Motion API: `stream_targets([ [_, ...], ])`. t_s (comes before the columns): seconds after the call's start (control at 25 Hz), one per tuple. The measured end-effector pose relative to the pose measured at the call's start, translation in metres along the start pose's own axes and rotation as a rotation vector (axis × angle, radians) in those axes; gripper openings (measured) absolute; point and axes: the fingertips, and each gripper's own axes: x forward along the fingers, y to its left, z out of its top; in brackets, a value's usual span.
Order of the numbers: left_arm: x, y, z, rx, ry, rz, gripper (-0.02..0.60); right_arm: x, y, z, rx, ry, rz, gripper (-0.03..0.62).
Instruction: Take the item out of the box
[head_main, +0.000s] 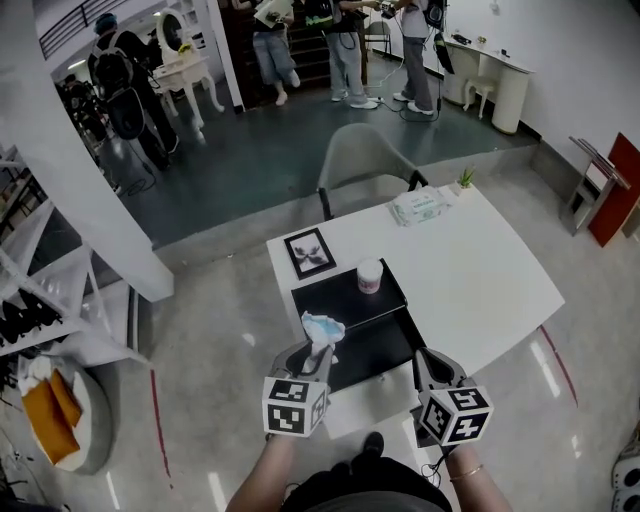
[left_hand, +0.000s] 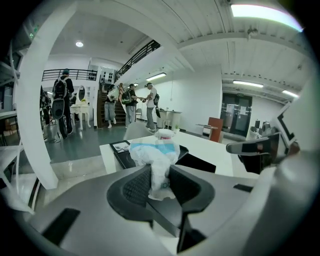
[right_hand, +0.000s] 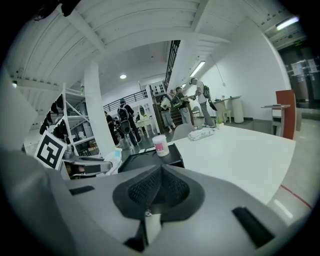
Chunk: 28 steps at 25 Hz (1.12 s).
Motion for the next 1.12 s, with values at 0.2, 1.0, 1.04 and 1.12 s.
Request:
stream_targets([
  [0.2,-0.012,0.009,-0.006,-0.045,-0.014,0.024,0.114,0.001,0.010,0.002,-0.006,-0.005,0.018,0.003],
  [1.0,-0.048,0.030,-0.017,-0.138,-0.070,0.075,0.114,-0.010,0.039,0.004,-0.044,-0.039,0.069,0.000],
  [1.04,-0.049,0.031,-0.017,-0.140,-0.073,0.075,0.114,-0.011,0.039,0.003,-0.048,-0.041,0.070,0.000],
  [1.12,-0.050,0.032,-0.017,-0.143,-0.080,0.077,0.114,-0.012,0.039,0.003,-0.056,-0.042,0.067,0.000],
])
